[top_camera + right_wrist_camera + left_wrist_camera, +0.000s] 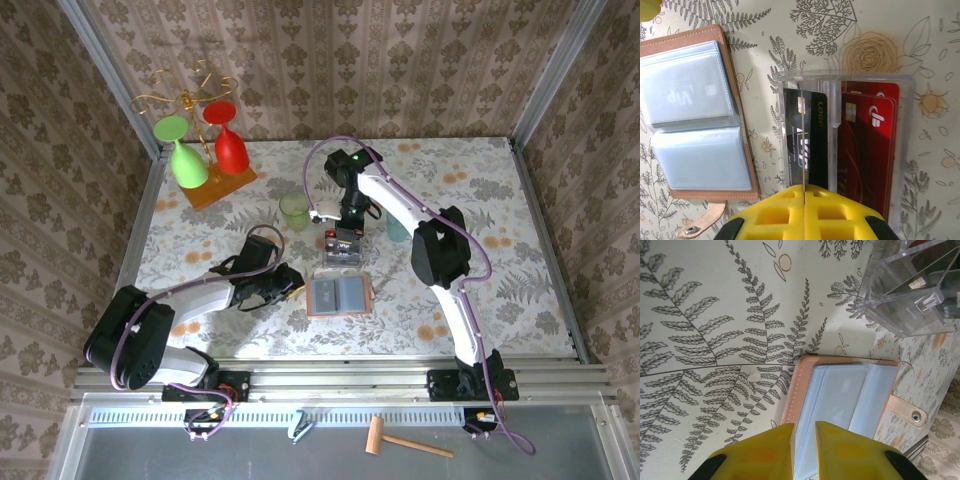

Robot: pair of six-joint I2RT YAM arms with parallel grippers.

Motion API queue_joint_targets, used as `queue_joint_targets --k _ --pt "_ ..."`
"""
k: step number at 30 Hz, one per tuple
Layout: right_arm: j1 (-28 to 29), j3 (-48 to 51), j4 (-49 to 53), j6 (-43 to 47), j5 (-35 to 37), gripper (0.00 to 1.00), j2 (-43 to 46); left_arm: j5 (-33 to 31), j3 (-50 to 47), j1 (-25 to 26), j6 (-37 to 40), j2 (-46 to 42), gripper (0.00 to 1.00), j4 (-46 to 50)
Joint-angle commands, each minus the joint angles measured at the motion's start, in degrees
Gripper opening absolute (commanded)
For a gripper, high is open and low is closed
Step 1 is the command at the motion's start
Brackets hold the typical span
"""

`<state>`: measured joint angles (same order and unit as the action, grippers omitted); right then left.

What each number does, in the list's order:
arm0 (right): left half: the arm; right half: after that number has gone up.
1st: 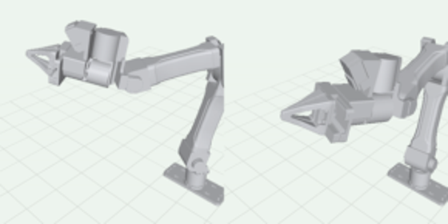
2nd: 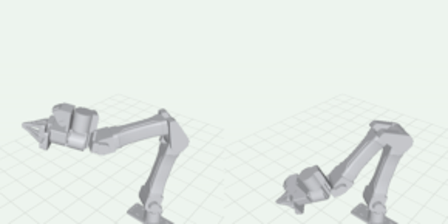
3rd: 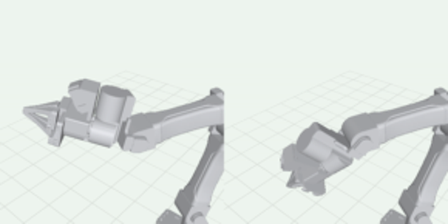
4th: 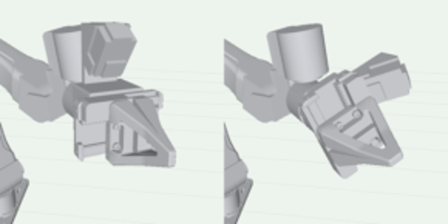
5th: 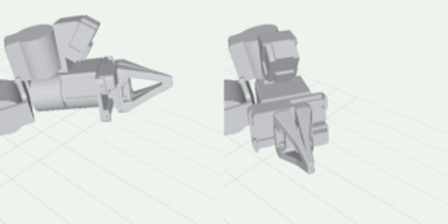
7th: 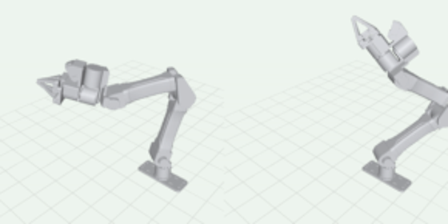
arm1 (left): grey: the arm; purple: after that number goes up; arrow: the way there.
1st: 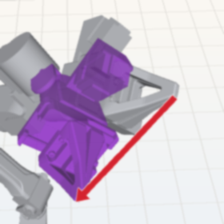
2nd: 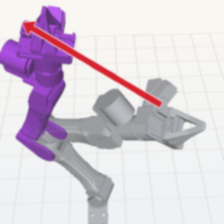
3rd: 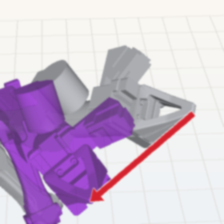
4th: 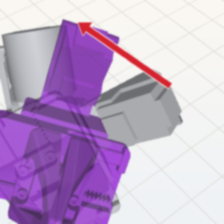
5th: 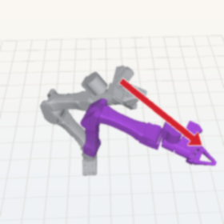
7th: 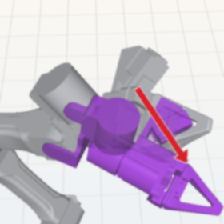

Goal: Take the credit cards out of the card holder

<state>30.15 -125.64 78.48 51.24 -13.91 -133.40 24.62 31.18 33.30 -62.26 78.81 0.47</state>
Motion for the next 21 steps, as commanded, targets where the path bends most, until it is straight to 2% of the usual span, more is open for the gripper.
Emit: queue_joint_targets --k 1,3,7,21 --pt "-0.26 -0.93 2.72 0.92 -2.13 0.01 -1.83 0.75 1.06 -0.43 1.18 0.30 0.19 1.11" --pt "-0.27 -0.83 2.99 0.79 -2.43 0.03 -2.36 0.69 0.98 -0.43 1.18 0.29 0.19 1.17" --pt "-0.27 -0.70 2.95 0.19 -2.35 0.12 -2.39 0.66 0.99 -0.43 1.09 0.30 0.19 1.05" --pt "-0.36 2.65 1.92 -2.14 -0.45 0.20 3.37 1.13 0.32 -0.34 0.74 0.56 0.19 -1.04"
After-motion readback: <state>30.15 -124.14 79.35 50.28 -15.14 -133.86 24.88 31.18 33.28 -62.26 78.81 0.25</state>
